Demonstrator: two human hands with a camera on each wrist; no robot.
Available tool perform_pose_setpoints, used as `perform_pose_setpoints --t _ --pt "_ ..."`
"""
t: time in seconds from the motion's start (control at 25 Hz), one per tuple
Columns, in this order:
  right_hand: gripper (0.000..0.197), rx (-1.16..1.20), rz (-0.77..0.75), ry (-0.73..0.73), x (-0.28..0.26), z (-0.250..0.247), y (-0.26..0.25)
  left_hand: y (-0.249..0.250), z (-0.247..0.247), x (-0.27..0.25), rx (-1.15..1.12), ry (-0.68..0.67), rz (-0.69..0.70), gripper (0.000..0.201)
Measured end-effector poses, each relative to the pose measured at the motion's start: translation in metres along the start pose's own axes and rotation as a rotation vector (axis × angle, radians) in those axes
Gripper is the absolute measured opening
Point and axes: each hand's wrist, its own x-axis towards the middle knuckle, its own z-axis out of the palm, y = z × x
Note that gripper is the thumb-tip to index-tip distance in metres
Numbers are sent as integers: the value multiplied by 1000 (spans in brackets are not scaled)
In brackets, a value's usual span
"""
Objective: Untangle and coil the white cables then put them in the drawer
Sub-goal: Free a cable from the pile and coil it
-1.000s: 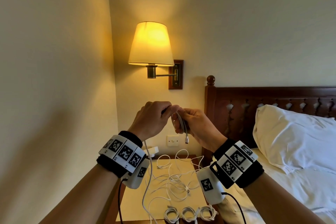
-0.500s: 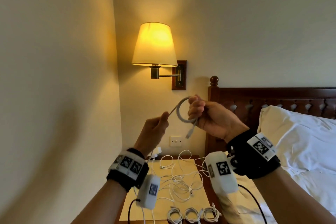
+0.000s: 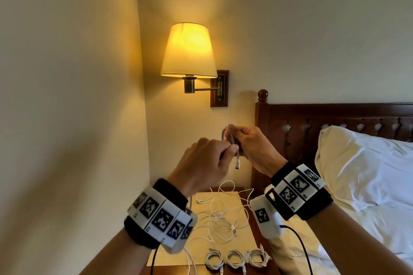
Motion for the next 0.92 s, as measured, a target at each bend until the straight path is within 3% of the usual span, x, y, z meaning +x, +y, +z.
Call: perform_pose_setpoints --t 0.12,0.24,0.44,0.6,0.68,0.76,0.84,0.92 --pt "35 -75 -25 -35 -4 2 1 -13 -12 15 192 100 2 35" --pt "36 -122 -26 -89 -9 4 0 -34 -17 27 231 151 -36 48" --pt "37 175 157 -192 -12 4 -3 -53 -1 28 -200 168 -135 59" --pt "34 630 289 -311 -13 -2 -6 -60 23 10 -518 197 -256 48" --pt "34 810 270 -261 -9 -9 -10 -71 40 -9 -514 225 -278 41" --pt "36 833 223 -130 -2 -20 -14 -80 57 -31 -386 194 -275 37" --pt "36 769 160 -21 5 -28 -13 -74 67 -50 -278 81 -246 36" --pt "35 561 110 19 10 -29 -8 -56 68 -57 -137 -51 -155 36"
